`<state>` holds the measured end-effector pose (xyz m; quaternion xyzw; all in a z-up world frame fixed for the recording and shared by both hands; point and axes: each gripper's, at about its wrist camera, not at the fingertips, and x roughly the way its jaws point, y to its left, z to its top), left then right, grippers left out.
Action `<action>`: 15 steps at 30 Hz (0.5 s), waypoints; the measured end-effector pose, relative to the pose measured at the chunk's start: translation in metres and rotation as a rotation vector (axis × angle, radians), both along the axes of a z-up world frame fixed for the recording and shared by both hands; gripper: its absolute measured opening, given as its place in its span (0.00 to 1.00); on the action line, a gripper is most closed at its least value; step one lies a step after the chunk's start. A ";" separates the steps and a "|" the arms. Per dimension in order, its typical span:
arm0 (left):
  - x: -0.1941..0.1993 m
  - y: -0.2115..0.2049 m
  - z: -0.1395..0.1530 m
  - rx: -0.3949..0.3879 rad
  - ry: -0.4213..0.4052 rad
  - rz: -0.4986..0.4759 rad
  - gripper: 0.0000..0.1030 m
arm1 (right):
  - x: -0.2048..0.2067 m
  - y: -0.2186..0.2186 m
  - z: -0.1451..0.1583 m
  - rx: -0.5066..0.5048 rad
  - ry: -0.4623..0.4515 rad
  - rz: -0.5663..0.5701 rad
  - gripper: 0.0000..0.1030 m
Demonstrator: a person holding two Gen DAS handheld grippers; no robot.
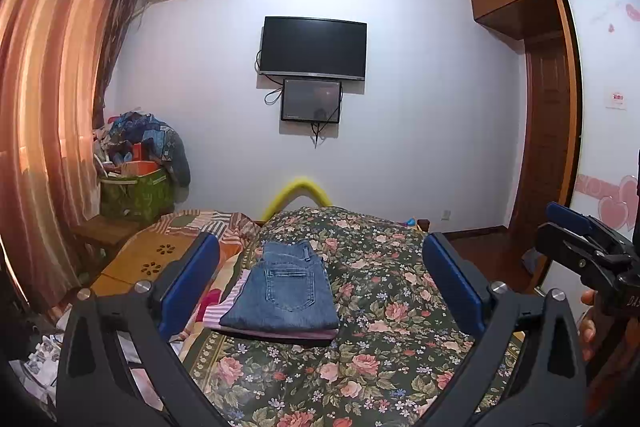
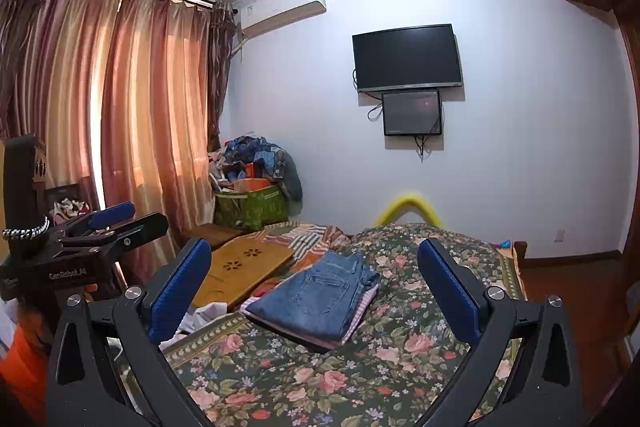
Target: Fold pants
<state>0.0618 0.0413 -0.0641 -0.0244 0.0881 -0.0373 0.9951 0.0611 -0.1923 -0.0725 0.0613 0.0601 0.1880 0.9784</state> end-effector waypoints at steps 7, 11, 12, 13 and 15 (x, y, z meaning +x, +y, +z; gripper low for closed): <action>0.000 -0.004 -0.004 0.014 0.005 0.006 1.00 | 0.000 0.001 0.001 -0.006 0.007 0.001 1.00; 0.001 -0.005 -0.005 0.017 0.007 0.002 1.00 | -0.002 0.001 0.002 -0.008 0.009 0.003 1.00; 0.001 -0.005 -0.005 0.019 0.006 0.002 1.00 | -0.002 0.001 0.002 -0.008 0.009 0.004 1.00; 0.001 -0.006 -0.005 0.020 0.005 0.003 1.00 | -0.002 0.001 0.002 -0.009 0.008 0.005 1.00; 0.001 -0.006 -0.004 0.023 0.003 0.001 1.00 | -0.002 0.000 0.003 -0.010 0.008 0.006 1.00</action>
